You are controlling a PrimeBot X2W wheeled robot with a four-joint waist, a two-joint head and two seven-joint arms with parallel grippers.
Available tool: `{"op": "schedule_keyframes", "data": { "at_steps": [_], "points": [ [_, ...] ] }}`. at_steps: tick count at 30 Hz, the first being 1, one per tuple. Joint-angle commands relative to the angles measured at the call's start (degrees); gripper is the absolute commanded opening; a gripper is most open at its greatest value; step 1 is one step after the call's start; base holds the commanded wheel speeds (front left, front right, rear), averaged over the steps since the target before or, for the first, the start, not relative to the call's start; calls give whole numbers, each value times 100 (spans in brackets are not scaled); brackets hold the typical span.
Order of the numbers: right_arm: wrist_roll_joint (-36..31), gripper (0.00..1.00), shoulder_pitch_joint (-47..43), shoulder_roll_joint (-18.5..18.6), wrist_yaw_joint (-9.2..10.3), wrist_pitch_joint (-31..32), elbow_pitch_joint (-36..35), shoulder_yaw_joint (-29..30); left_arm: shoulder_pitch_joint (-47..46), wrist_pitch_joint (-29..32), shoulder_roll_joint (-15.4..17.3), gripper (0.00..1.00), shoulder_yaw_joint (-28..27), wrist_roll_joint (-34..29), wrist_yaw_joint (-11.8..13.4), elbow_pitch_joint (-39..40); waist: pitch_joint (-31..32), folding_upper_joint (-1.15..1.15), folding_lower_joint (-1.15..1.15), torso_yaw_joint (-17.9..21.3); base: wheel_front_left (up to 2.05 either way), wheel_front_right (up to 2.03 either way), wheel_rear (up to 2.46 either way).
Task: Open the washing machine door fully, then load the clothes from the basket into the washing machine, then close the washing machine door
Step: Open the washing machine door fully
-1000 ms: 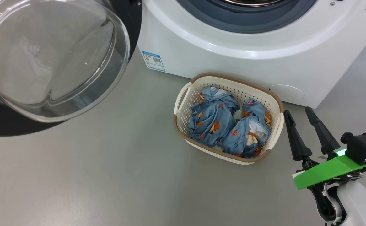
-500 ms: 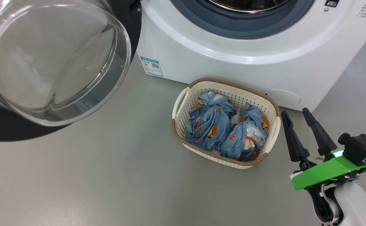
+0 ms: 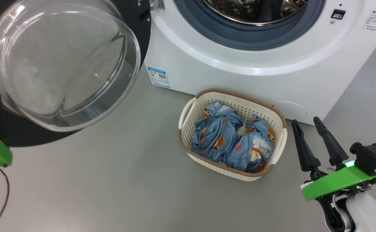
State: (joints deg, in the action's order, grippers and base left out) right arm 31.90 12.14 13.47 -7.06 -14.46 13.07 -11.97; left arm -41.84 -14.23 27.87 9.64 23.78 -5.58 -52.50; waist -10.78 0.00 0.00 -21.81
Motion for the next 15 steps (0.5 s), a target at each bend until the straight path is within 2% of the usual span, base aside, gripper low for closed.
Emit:
{"op": "schedule_keyframes", "data": {
  "at_steps": [1,7,15],
  "points": [
    [34,100,-73,73,-43,-54,-150,-71,107,-72,303,100,-207,71,20,344,70,0,0,33,0,0,0],
    [24,100,-154,112,-43,-54,-191,-85,672,-75,139,100,-274,154,180,1309,234,0,0,158,0,0,0],
    [-9,100,-204,182,-43,-54,-234,-128,1602,-20,-83,100,-370,333,504,2602,438,0,0,557,0,0,0]
  ]
}}
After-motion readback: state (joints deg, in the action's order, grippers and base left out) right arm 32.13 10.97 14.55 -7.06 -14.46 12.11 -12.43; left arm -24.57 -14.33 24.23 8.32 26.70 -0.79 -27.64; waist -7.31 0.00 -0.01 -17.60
